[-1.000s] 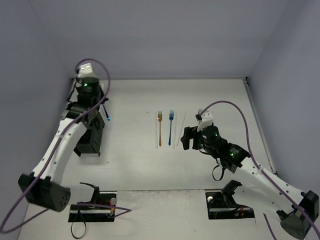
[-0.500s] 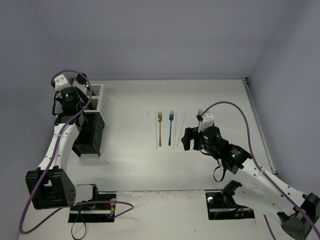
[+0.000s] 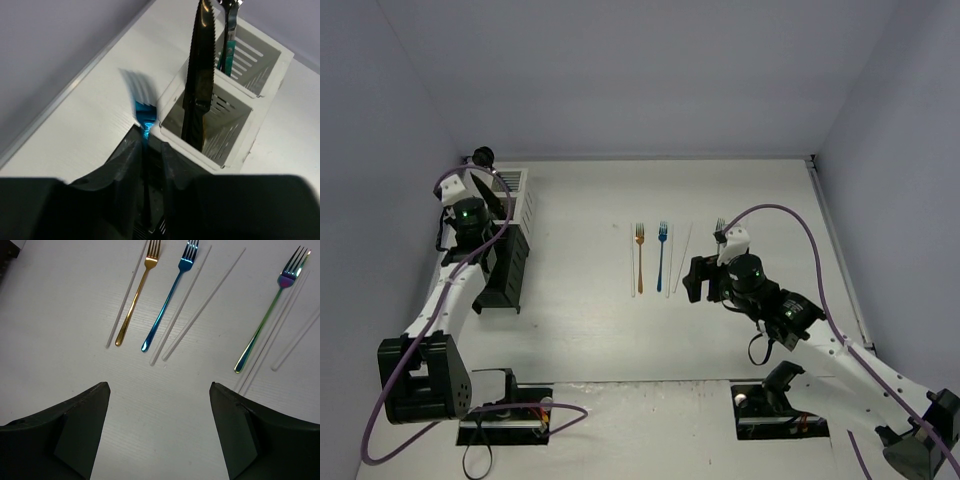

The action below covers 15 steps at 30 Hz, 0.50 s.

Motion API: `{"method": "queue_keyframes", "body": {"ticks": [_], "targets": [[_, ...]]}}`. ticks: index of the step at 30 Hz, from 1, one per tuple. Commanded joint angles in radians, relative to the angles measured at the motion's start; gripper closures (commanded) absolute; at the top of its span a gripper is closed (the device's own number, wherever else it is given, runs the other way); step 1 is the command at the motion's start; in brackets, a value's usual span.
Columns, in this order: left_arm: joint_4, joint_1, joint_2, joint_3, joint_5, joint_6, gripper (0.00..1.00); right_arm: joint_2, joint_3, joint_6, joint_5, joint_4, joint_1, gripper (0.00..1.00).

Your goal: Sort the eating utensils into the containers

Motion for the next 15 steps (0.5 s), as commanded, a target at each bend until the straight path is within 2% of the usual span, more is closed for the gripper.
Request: {"method": "queue_keyframes", "body": {"ticks": [1, 5, 7, 10, 15], "targets": [[0.082, 0.0, -0.088, 0.011, -0.01, -0.023, 0.75, 0.009, 0.005, 0.009, 0.037, 0.043, -0.005, 0.22], [-0.019, -0.025, -0.125, 0.067, 0.027, -0.024, 0.62, 0.005, 0.002, 0.023, 0.062, 0.041, -0.004, 0.22], [-0.075, -0.057, -0.134, 0.127, 0.046, -0.022, 0.58, 0.006, 0.001, 0.034, 0.08, 0.04, -0.005, 0.22], [-0.254, -0.192, -0.125, 0.225, 0.063, -0.009, 0.57, 0.017, 0.006, 0.053, 0.108, 0.035, -0.006, 0.22], [-0.444, -0.463, 0.0, 0.378, 0.086, -0.041, 0.57, 0.023, 0.011, 0.08, 0.151, 0.022, -0.013, 0.22]]}}
